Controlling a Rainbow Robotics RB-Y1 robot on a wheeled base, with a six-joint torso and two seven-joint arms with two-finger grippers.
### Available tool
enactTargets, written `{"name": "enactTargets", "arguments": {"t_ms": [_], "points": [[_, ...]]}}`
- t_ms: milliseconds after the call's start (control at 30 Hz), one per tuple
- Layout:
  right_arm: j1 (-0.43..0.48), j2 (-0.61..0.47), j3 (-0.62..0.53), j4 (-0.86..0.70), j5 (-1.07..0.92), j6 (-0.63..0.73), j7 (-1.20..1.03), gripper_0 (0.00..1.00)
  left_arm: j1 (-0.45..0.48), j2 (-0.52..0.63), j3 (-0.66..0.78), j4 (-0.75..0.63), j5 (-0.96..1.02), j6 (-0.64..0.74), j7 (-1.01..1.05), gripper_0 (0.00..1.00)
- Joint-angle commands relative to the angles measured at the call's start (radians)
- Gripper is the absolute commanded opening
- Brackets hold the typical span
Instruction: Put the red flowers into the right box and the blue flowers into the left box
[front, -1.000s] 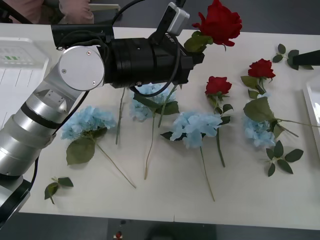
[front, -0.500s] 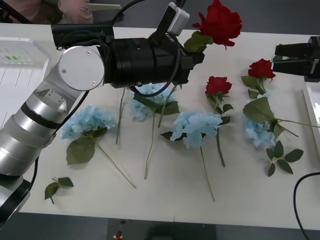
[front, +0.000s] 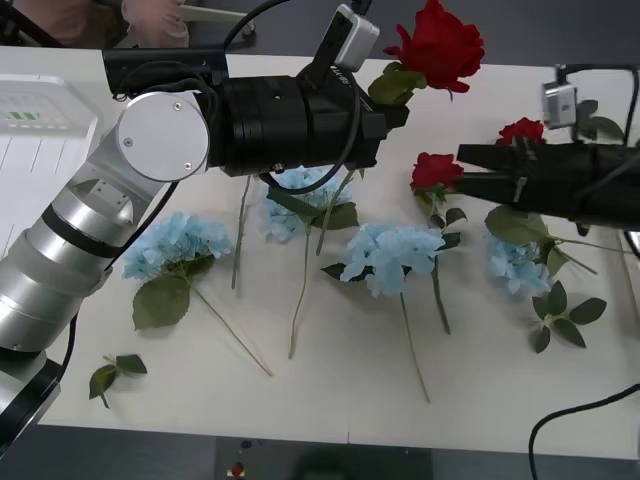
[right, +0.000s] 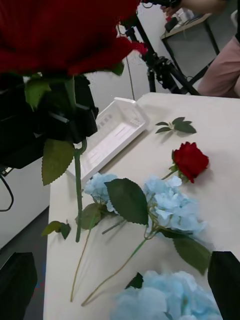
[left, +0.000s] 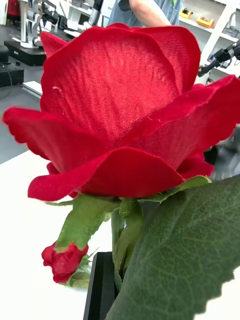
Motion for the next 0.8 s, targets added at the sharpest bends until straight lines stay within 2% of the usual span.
{"name": "enactTargets", "arguments": {"t_ms": [33, 333, 800], "points": [[-0.005, 0.07, 0.039, -0.026, -0.003, -0.055, 0.059, 1.0, -0.017, -0.004, -0.005, -0.037, 0.007, 0.003, 0.041, 0.0], [0.009, 0.159, 0.158, -0.016, 0.011, -0.154, 0.088, 1.0, -0.017, -0.004, -0.005, -0.037, 0.007, 0.003, 0.041, 0.0], [0.011, 0.173, 0.304, 0.051, -0.014, -0.263, 0.084, 1.0, -0.017, -0.004, -0.005, -0.037, 0.007, 0.003, 0.041, 0.0]]}}
